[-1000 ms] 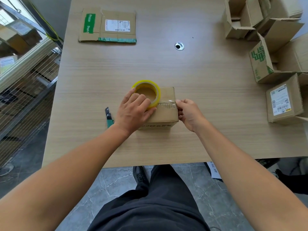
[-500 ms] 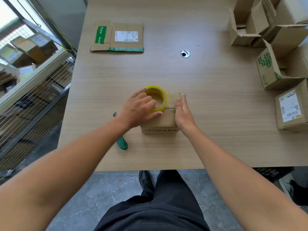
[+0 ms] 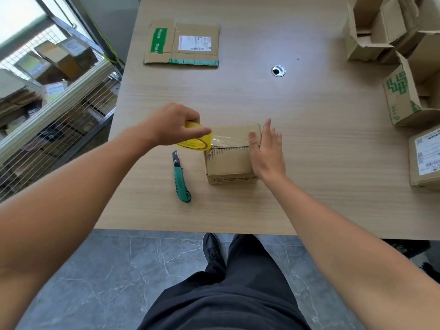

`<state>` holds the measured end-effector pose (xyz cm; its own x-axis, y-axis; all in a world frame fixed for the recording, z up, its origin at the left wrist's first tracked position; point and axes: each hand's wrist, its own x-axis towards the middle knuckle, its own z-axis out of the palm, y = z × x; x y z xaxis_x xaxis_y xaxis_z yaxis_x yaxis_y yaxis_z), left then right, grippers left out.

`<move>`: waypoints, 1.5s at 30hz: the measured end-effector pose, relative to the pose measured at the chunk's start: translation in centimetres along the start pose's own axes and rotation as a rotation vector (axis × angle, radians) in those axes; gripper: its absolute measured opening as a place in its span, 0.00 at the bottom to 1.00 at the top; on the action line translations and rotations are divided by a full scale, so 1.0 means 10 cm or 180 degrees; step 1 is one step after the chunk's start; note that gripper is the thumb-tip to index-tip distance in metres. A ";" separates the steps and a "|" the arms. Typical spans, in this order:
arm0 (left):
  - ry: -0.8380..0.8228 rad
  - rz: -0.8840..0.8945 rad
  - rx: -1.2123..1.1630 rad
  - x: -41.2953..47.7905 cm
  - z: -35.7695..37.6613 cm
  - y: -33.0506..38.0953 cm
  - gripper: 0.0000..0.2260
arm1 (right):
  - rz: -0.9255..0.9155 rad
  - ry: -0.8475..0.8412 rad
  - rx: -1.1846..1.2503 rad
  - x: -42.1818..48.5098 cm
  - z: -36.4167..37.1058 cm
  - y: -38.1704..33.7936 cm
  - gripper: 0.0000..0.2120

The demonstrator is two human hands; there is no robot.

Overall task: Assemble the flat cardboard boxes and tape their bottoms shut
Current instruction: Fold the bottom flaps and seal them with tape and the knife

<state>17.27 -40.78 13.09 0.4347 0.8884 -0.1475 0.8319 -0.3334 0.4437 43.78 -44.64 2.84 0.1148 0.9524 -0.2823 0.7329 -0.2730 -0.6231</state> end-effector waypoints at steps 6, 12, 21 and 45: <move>0.0125 -0.0308 0.0778 -0.17 0.00 -0.10 0.24 | -0.0165 -0.0102 -0.0555 0.02 -0.04 -0.04 0.44; 0.0025 -0.0733 0.0573 -0.35 0.38 -0.20 0.20 | -0.0177 -0.0289 -0.0881 0.08 -0.07 -0.05 0.47; 0.0219 -0.1313 0.0237 -0.39 0.84 -0.17 0.26 | -0.0291 -0.0387 -0.1433 0.12 -0.10 -0.08 0.44; 0.0152 -0.0454 0.0746 0.34 0.66 -0.41 0.26 | -0.2854 0.0409 -0.0831 0.15 -0.25 -0.24 0.32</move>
<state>17.65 -38.48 4.98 0.2954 0.9436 -0.1494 0.9430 -0.2629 0.2039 43.85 -42.18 5.75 -0.5033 0.8044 0.3158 0.7089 0.5933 -0.3815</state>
